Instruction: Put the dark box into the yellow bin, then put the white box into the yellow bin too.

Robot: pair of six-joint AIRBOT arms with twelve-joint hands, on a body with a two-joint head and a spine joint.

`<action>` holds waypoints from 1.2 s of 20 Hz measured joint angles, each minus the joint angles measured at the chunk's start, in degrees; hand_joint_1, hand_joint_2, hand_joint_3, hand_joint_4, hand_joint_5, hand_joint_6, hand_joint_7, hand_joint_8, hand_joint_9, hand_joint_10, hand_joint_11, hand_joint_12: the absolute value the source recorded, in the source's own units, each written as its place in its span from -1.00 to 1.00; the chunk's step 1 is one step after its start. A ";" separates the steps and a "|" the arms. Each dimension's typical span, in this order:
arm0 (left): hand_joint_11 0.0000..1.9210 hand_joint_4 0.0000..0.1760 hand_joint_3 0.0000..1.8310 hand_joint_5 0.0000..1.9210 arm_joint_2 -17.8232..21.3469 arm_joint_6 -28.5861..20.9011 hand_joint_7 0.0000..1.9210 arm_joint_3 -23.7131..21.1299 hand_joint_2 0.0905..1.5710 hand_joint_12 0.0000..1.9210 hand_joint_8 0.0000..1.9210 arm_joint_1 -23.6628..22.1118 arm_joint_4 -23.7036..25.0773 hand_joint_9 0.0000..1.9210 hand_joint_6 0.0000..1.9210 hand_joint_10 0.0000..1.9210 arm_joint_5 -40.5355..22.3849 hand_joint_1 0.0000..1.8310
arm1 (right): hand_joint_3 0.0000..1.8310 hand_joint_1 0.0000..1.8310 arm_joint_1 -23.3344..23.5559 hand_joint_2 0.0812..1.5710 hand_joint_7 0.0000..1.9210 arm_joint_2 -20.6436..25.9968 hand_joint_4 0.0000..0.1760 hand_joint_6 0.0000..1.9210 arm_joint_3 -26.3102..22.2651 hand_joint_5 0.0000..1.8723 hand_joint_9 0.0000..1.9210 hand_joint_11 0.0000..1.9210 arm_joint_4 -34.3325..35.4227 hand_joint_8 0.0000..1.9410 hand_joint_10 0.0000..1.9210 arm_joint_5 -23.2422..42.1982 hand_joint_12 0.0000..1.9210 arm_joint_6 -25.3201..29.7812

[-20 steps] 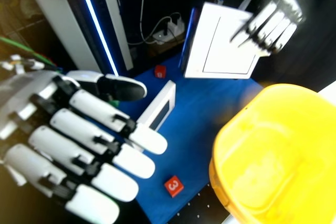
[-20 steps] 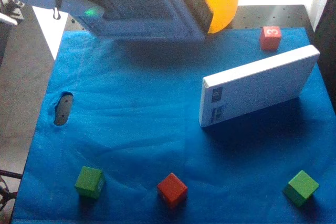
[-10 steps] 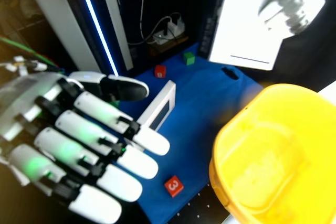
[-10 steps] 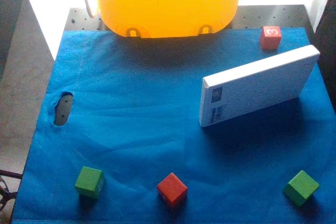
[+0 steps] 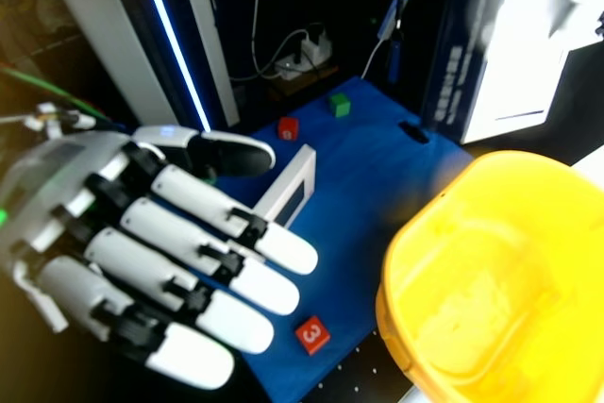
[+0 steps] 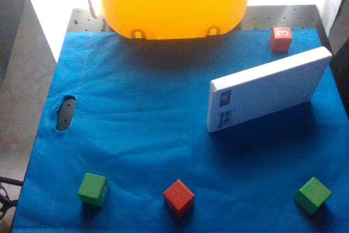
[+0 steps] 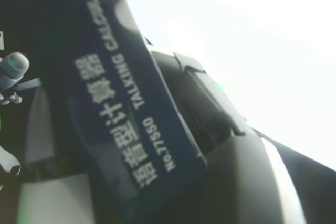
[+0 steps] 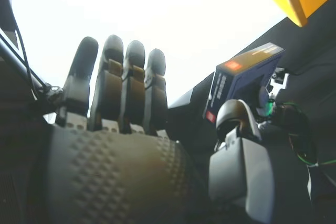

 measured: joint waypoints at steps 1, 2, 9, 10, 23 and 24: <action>-0.30 -1.00 -1.00 -0.19 -0.90 0.02 -0.11 0.74 0.41 0.41 0.11 0.00 0.20 0.11 0.30 0.08 0.04 0.49 | -1.00 -0.95 0.00 0.41 -0.47 -0.13 -1.00 -1.00 0.00 -0.46 -0.50 -0.72 -0.11 -1.00 -1.00 -0.04 -0.62 0.04; -0.75 -1.00 -1.00 -0.29 -1.92 0.07 0.02 1.57 0.35 0.50 0.03 0.00 0.66 -0.17 -0.05 -0.27 0.15 0.49 | -1.00 -0.95 0.00 0.40 -0.47 -0.20 -1.00 -1.00 0.00 -0.45 -0.52 -0.75 -0.37 -1.00 -1.00 -0.04 -0.65 0.52; -0.53 -1.00 -1.00 0.12 -5.73 0.13 0.04 5.68 0.36 0.30 0.16 -0.07 1.31 -0.12 -0.28 -0.03 0.13 0.39 | -1.00 -0.92 0.00 0.43 -0.47 -1.51 -1.00 -1.00 0.42 -0.45 -0.55 -0.83 -1.49 -1.00 -1.00 -0.09 -0.68 0.94; -0.55 -1.00 -1.00 0.21 -6.05 0.11 0.01 5.81 0.35 0.48 0.26 -0.07 1.31 -0.15 -0.52 0.04 0.24 0.39 | -1.00 -0.93 0.00 0.47 -0.48 -1.60 -1.00 -1.00 0.42 -0.47 -0.55 -0.85 -1.92 -1.00 -1.00 -0.09 -0.65 1.46; -0.32 -1.00 -1.00 0.29 -6.80 2.91 -0.06 9.18 0.26 0.99 0.43 -3.21 0.68 -0.17 -0.50 0.88 2.12 0.33 | -1.00 -0.89 2.08 0.35 -0.43 -1.66 -1.00 -1.00 0.42 -0.41 -0.51 -0.91 -4.87 -1.00 -1.00 0.11 -0.38 3.87; -0.37 -1.00 -1.00 0.26 -7.13 3.08 -0.03 9.49 0.33 1.00 0.39 -2.93 0.57 -0.24 -0.62 0.87 2.82 0.38 | -1.00 -0.89 2.08 0.35 -0.43 -1.73 -1.00 -0.99 0.42 -0.40 -0.51 -0.92 -4.96 -1.00 -1.00 0.07 -0.38 3.89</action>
